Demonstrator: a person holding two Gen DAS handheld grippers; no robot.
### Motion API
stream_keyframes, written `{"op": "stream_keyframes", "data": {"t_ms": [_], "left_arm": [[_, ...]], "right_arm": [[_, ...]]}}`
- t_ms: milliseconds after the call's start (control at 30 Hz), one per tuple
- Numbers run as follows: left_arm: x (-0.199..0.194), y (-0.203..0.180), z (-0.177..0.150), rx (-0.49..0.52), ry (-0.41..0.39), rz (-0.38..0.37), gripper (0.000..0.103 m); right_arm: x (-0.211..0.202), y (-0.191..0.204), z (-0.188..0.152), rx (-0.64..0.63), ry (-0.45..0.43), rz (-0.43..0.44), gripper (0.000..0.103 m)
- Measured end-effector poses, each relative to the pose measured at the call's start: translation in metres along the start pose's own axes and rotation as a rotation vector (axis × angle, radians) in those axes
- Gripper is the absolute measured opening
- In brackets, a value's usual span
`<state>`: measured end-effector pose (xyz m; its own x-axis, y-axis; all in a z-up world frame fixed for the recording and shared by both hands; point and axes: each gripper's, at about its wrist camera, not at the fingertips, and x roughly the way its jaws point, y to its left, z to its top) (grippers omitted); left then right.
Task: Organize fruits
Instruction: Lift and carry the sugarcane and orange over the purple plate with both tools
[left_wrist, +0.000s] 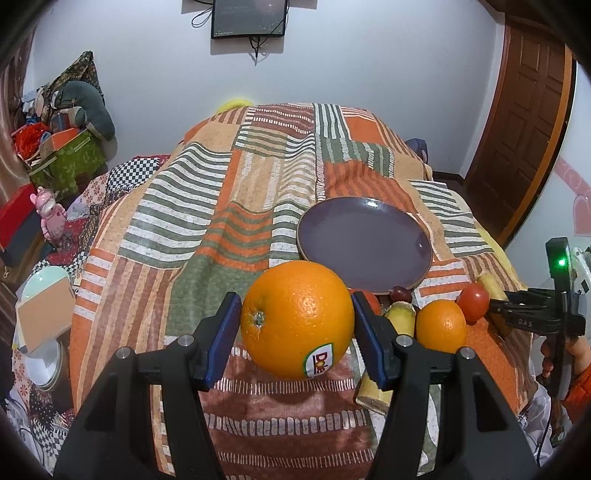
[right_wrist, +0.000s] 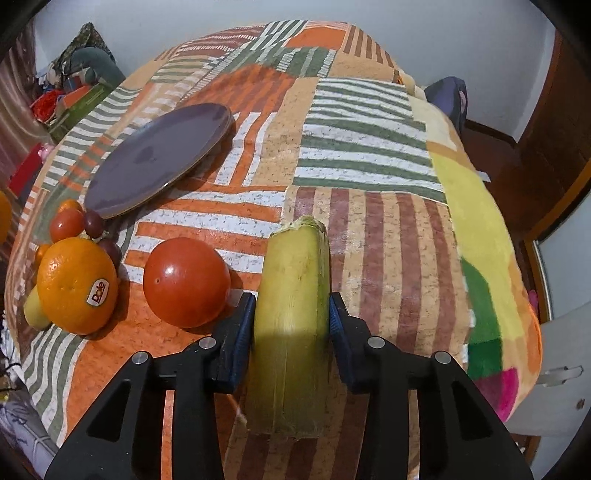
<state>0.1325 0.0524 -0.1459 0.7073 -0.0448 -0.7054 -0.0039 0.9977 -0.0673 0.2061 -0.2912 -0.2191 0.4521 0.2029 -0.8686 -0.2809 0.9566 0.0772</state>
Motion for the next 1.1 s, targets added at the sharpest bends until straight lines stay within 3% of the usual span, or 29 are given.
{"op": "stream_keyframes", "data": {"t_ms": [233, 600, 833, 1100], "left_arm": [[0.01, -0.005, 0.015, 0.014, -0.011, -0.011, 0.06], [0.03, -0.024, 0.049, 0.056, -0.04, -0.042, 0.06], [0.048, -0.034, 0.067, 0.08, -0.039, -0.056, 0.06], [0.081, -0.039, 0.087, 0.081, -0.016, -0.064, 0.06]], "right_arm": [[-0.026, 0.002, 0.02, -0.01, -0.099, 0.001, 0.035], [-0.047, 0.039, 0.073, -0.094, -0.248, 0.091, 0.035], [-0.042, 0.066, 0.097, -0.153, -0.282, 0.142, 0.035], [-0.018, 0.088, 0.119, -0.213, -0.257, 0.171, 0.035]]}}
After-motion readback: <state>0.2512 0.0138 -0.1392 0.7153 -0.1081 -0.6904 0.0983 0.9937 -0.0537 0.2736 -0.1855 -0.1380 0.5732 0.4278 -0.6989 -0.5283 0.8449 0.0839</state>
